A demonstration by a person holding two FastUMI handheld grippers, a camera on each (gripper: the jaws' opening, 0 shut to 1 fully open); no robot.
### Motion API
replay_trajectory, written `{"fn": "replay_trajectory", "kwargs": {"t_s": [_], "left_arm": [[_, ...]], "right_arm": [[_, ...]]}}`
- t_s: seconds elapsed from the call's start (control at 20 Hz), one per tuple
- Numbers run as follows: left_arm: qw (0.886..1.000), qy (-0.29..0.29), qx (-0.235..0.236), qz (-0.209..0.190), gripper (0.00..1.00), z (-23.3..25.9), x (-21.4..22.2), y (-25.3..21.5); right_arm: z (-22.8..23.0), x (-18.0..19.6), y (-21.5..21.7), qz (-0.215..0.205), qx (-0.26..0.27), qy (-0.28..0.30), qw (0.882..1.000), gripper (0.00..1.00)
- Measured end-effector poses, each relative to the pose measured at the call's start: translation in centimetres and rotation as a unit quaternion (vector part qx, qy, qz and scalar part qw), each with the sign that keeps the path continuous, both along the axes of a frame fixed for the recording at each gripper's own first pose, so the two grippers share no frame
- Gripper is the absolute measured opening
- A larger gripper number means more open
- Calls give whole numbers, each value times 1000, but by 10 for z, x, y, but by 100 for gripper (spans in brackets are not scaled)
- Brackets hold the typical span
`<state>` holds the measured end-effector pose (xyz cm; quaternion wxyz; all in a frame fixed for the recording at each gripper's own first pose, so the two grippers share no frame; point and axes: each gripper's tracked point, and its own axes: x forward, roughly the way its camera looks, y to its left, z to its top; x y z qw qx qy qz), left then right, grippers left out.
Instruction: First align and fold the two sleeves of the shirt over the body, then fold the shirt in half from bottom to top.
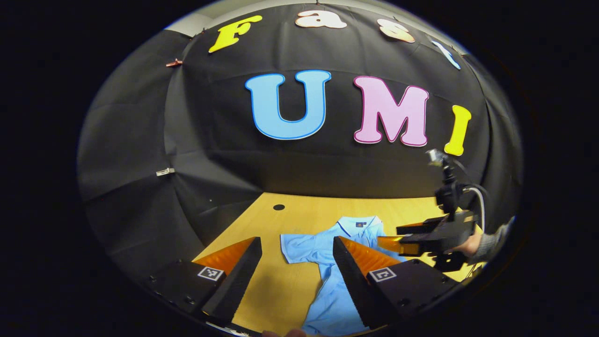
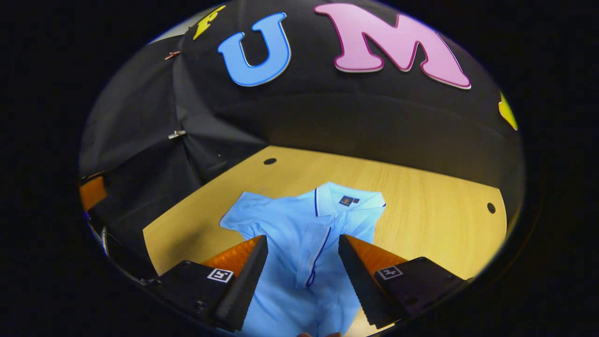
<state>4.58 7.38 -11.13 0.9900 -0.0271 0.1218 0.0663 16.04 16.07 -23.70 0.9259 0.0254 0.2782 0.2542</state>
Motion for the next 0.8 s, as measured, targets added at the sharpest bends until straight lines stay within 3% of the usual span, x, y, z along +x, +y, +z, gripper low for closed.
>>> {"fn": "replay_trajectory", "kwargs": {"t_s": [0.25,0.5,0.8], "left_arm": [[998,53,-27,-27,97,-54,67,-3],[994,109,-30,-9,97,-115,128,16],[981,183,-50,27,97,-182,175,44]], "right_arm": [[62,-34,-43,-6,19,-41,999,94],[96,-59,-95,-47,23,-65,996,94],[105,-93,-140,-78,9,-75,994,94]]}}
